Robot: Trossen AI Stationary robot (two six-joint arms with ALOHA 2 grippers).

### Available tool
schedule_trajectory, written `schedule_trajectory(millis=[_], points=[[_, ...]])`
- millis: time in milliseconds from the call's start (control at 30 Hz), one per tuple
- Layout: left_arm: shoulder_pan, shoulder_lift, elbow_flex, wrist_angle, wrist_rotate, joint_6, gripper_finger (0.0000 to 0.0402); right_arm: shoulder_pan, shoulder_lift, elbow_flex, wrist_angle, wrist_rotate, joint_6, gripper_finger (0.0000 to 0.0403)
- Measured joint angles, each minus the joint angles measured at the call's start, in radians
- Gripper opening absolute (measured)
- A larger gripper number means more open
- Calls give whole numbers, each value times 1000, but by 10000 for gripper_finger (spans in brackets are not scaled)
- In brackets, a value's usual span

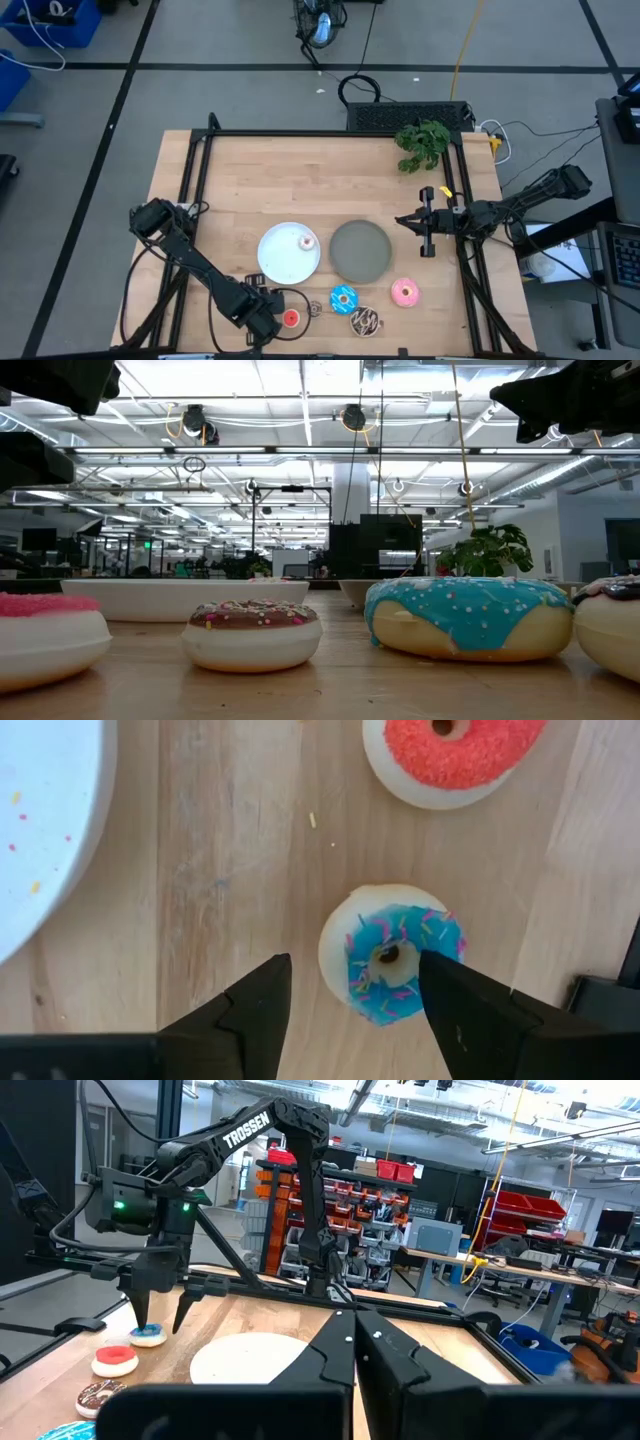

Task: Pick & Place donuts
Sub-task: Put the small blue donut on the white plate

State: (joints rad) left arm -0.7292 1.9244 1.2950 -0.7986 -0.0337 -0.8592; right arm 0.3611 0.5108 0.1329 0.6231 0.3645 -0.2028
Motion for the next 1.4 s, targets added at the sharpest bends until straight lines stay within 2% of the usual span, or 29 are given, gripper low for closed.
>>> schedule_trajectory(millis=[300,533,633,933,1000,1200,1400], points=[[6,-7,-111,168,20,-14,218,0,0,0,0,0,0,0],[12,-5,-103,156,46,22,213,0,0,0,1,0,0,0],[20,-2,-88,136,67,57,183,0,0,0,1,0,0,0],[64,-11,-64,97,124,169,19,0,0,0,1,0,0,0],[72,-32,-64,82,124,175,12,0,0,0,1,0,-1,0],[87,-146,-63,49,107,199,29,0,0,0,1,0,-3,0],[113,-302,-62,-68,62,196,7,0,0,0,1,0,-3,0]])
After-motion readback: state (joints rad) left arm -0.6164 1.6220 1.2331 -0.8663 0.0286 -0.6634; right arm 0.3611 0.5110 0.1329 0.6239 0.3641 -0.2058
